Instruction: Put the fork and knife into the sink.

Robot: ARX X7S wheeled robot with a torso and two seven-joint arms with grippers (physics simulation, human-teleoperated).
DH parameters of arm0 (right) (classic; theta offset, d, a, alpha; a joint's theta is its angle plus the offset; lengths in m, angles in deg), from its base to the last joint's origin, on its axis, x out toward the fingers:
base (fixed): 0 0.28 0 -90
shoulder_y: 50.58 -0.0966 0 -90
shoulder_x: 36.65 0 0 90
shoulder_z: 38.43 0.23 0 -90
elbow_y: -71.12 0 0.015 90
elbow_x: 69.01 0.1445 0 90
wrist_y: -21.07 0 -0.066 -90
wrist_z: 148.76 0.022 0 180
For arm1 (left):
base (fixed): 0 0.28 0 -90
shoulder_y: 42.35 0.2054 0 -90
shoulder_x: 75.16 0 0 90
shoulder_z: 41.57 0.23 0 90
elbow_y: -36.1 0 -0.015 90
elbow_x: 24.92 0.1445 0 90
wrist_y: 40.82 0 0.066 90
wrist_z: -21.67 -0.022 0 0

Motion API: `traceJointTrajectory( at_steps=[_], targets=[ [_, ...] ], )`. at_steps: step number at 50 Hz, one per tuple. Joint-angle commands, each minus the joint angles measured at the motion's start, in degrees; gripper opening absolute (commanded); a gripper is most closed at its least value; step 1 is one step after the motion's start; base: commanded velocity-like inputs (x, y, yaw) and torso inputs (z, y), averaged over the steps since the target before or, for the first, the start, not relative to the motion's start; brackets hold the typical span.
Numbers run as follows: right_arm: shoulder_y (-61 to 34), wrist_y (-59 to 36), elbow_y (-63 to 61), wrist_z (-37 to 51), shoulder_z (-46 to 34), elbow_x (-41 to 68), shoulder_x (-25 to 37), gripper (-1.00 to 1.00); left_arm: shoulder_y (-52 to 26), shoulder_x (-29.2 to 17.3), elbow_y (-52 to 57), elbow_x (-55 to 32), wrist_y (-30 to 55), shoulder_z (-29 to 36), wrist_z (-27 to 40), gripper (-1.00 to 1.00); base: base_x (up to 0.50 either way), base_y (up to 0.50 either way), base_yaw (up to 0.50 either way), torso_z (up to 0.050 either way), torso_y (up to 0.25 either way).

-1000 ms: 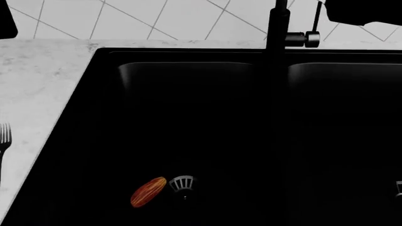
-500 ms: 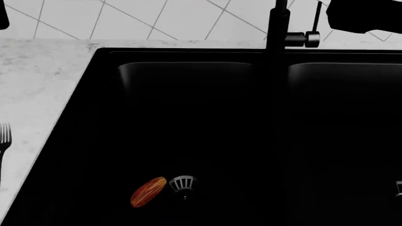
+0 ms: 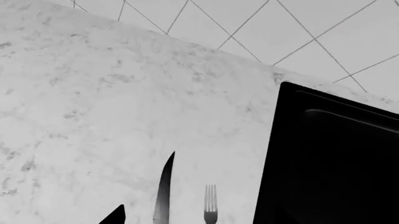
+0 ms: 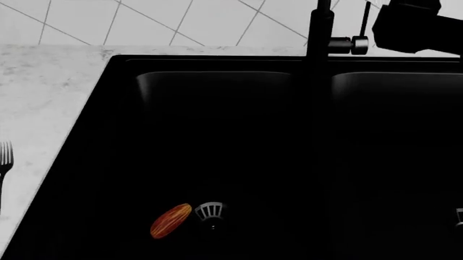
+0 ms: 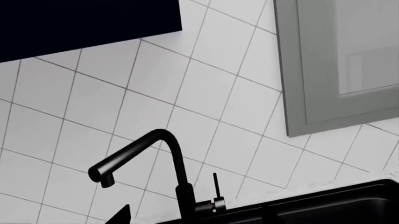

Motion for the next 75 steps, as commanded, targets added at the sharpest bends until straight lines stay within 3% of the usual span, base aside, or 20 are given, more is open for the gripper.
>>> traceJointTrajectory(
  at_steps=[1,33,48,57,67,75],
  targets=[
    [0.4,0.5,-0.2,0.6,-0.1,0.8,0.1,1.00,-1.3,-4.0,-7.8,-7.8,0.4,3.7,5.3,1.00,0.00,0.00,0.00,0.000,0.000],
    [2.4,3.0,0.1,2.1,-1.4,3.1,1.4,1.00,12.4,-13.0,-5.2,-11.8,-2.2,8.1,3.5,1.00,0.00,0.00,0.00,0.000,0.000],
    [2.9,3.0,-0.2,3.4,-1.0,4.9,2.1,1.00,15.4,-11.6,-6.6,-6.3,-1.5,13.0,-7.4,1.00,0.00,0.00,0.00,0.000,0.000],
    [3.2,3.8,0.0,3.4,-1.8,5.1,2.2,1.00,20.2,-12.0,-4.7,-12.1,-0.6,13.0,-4.9,1.00,0.00,0.00,0.00,0.000,0.000],
    [3.4,4.2,0.2,4.0,-2.1,5.7,2.5,1.00,26.8,-13.9,-0.8,-25.4,-1.7,13.9,4.3,1.00,0.00,0.00,0.00,0.000,0.000],
    [3.5,4.5,0.3,4.4,-2.3,6.2,2.8,1.00,30.6,-14.4,1.0,-29.6,-1.9,15.5,3.4,1.00,0.00,0.00,0.00,0.000,0.000]
  ],
)
